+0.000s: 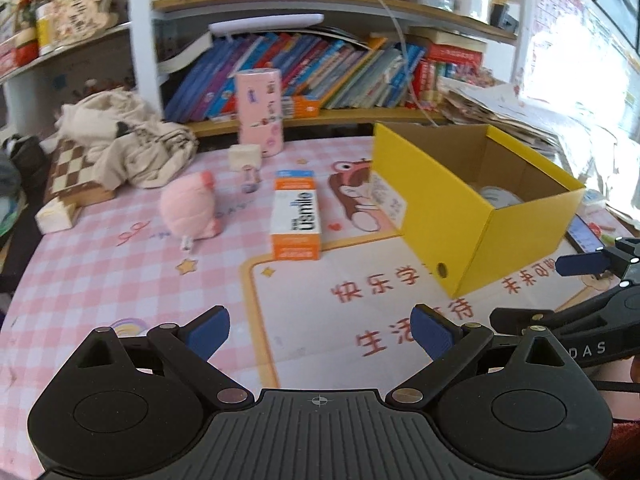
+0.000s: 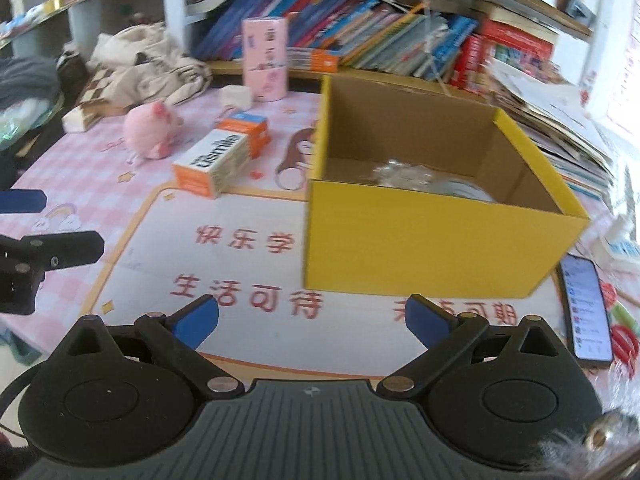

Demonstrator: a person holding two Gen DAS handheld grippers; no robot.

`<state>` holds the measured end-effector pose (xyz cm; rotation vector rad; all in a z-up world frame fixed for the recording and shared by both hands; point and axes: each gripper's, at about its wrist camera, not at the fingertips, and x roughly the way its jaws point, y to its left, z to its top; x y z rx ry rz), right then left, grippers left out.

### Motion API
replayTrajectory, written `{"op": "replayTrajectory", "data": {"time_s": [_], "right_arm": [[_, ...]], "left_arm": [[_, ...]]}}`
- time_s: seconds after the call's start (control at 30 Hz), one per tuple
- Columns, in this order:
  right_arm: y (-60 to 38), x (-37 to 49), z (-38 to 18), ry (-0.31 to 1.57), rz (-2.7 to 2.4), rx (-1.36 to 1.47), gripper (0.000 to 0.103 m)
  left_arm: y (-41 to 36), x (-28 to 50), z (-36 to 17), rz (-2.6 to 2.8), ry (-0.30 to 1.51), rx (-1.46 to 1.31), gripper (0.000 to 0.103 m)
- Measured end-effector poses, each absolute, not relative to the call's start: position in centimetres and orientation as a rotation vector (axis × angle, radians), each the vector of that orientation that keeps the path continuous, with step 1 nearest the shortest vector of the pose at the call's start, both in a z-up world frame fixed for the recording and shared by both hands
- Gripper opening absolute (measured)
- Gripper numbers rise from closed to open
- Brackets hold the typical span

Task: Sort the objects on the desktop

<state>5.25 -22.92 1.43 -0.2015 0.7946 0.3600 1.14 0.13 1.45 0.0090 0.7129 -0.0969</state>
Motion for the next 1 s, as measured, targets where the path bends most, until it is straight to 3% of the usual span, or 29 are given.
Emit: {"op": "replayTrajectory", "data": {"time_s": [1.0], "right_arm": [[-15.4,4.7,1.3,0.767,0.518,-0.357,0.101]], "left_arm": [[5.4,-0.2,1.1,-0.018,0.719,-0.045,0.099]]}}
